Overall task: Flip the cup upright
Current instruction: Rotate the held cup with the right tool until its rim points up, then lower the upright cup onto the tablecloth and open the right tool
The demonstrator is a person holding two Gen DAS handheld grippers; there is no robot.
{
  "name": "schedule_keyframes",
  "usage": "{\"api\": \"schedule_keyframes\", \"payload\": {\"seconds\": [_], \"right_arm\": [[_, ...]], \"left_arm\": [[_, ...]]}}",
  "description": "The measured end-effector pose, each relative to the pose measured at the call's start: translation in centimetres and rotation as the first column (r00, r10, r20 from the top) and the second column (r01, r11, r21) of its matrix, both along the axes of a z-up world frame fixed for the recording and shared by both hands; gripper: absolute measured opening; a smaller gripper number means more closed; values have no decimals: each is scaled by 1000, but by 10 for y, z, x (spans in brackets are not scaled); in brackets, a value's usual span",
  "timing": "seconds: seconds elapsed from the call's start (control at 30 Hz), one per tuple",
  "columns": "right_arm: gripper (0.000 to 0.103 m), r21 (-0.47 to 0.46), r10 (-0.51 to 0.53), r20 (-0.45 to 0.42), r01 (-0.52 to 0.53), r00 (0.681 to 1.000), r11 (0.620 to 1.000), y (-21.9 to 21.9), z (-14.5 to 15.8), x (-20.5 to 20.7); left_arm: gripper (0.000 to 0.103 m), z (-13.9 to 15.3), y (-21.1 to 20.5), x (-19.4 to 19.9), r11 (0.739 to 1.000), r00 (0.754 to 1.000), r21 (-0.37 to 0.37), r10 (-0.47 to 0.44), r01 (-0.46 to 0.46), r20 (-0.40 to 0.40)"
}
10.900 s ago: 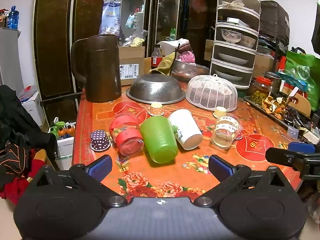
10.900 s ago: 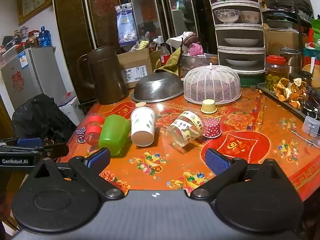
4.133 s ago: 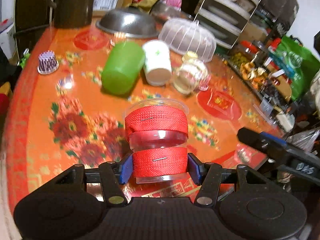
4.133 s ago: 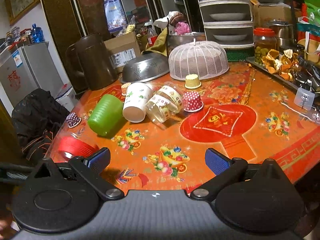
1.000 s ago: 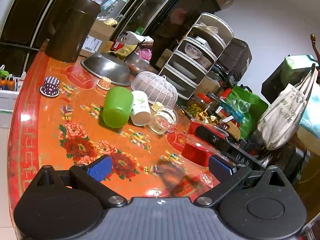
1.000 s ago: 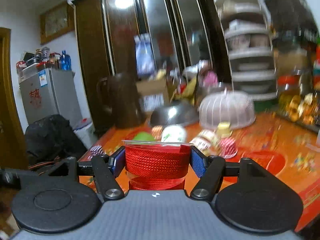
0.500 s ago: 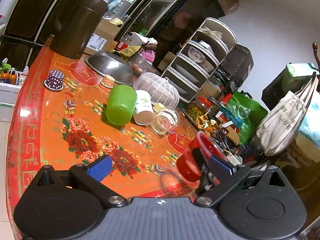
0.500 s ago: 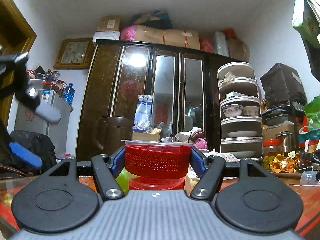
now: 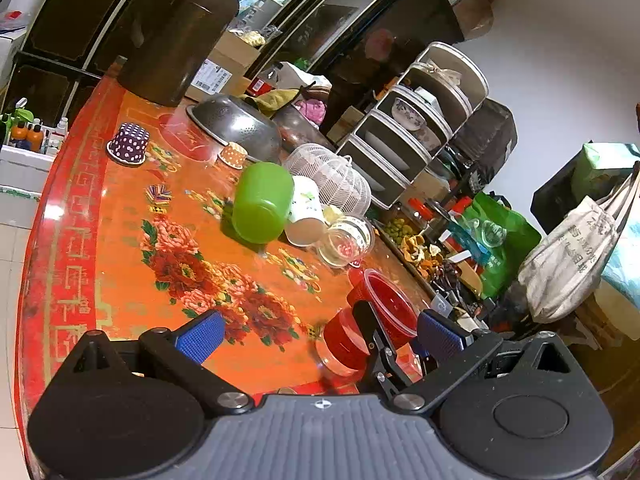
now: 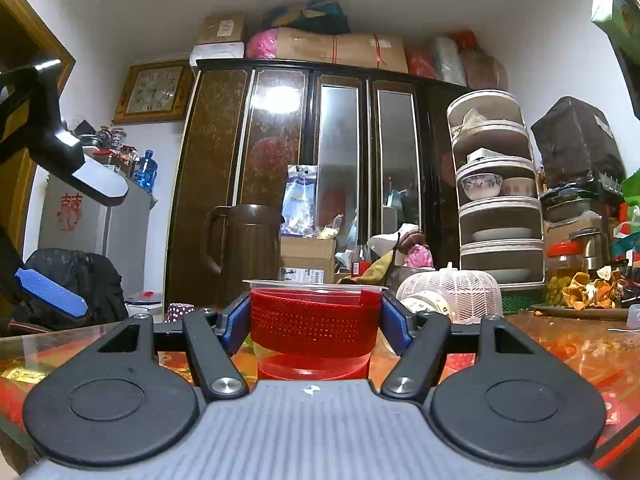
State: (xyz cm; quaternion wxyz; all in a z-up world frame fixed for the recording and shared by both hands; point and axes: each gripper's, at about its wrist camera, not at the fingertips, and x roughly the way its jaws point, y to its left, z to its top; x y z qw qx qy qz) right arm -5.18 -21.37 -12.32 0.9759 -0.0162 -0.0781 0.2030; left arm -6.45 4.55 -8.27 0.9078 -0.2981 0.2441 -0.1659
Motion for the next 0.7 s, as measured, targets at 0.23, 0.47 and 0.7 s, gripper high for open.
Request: {"api": "schedule_keyframes", "payload": {"seconds": [0.23,0.47,0.7], "right_arm": [[68,-35,10,4,-10,1000,999,7,-6,-1],[77,-38,17,-64,-19,998,999,5,-2,1],[102,-40,66,-145,-73,987,997,1,6,0]], "left_arm": [[103,-4,1,1,1000,1000,-3,5,-5,-10],[103,-4,1,2,1000,1000,-2,5,-5,-13],[103,-1,-4,-2,994,997,87,71,-71,1]]}}
